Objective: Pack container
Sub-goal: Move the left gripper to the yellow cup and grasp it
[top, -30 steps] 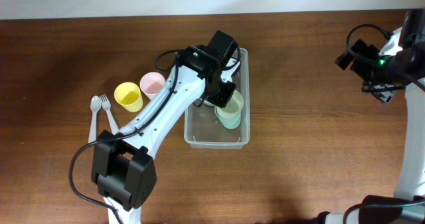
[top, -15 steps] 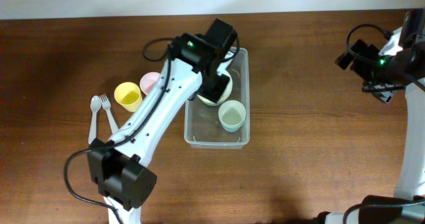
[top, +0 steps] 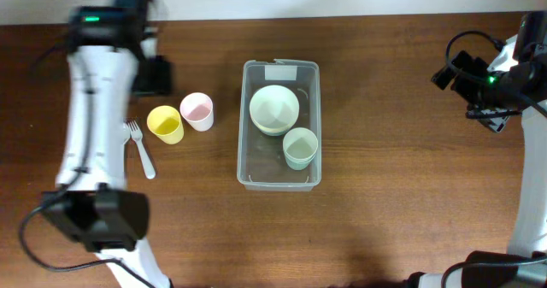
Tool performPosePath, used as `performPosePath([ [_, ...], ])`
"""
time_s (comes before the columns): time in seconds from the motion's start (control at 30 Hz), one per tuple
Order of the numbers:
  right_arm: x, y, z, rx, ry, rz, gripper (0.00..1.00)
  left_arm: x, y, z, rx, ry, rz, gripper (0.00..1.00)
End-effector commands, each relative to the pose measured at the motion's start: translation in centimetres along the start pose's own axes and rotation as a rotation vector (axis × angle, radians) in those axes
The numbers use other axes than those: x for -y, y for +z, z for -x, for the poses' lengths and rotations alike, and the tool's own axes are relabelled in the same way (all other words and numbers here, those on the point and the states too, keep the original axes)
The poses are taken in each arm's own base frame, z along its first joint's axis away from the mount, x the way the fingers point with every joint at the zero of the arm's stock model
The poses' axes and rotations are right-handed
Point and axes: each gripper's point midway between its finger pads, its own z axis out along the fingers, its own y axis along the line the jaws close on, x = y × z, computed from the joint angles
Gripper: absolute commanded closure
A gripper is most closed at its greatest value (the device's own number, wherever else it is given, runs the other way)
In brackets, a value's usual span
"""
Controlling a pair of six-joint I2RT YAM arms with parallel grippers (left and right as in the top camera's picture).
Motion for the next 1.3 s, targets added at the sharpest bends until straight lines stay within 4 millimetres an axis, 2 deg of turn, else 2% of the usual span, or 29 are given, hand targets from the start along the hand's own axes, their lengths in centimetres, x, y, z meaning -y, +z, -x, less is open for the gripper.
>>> performPosePath([
  [0.0,0.0,-0.5,0.4,0.021,0.001,-0.001,0.01,-1.4,2.4,-0.9,-0.081,-0.072,-0.126,0.25],
  [0.1,0.0,-0.5,0.4,0.021,0.001,-0.001,0.01,-2.7,5.4,-1.2,-0.121,-0.11,-0.166,0.26],
  [0.37,0.0,-0.5,0.4,0.021,0.001,-0.001,0.01,-2.0,11.6,-0.8,-0.134,-0.05,-0.2,0.3],
  [0.57,0.0,-0.5,0.4,0.021,0.001,-0.001,0.01,-1.7,13.9,-0.8,-0.152,-0.049,-0.201,0.31],
  [0.77,0.0,-0.5,0.3,0.021,0.001,-0.001,0.01,-1.2,18.0,-1.6,-0.234,-0.048,-0.203,0.35],
  [0.8,0.0,-0.5,0.3,0.021,0.001,-0.001,0.01,-1.1,18.5,-1.8,-0.246,-0.048,-0.203,0.37],
  [0.83,-0.1,-0.5,0.3,0.021,0.0,-0.001,0.01,-0.9,19.5,-2.2,-0.272,-0.045,-0.203,0.43],
  [0.87,0.0,-0.5,0.4,0.021,0.001,-0.001,0.01,-0.8,19.9,-2.4,-0.284,-0.045,-0.203,0.55],
  [0.97,0.0,-0.5,0.4,0.021,0.001,-0.001,0.01,-0.7,20.3,-2.5,-0.293,-0.044,-0.203,0.76],
  [1.1,0.0,-0.5,0.4,0.021,0.001,-0.001,0.01,-1.0,19.5,-2.0,-0.276,-0.047,-0.202,0.89],
  [1.2,0.0,-0.5,0.4,0.021,0.001,-0.001,0.01,-1.3,17.7,-1.0,-0.251,-0.049,-0.202,0.98],
  [1.27,0.0,-0.5,0.3,0.021,0.001,-0.001,0.01,-1.5,15.9,-0.2,-0.226,-0.049,-0.202,0.99],
])
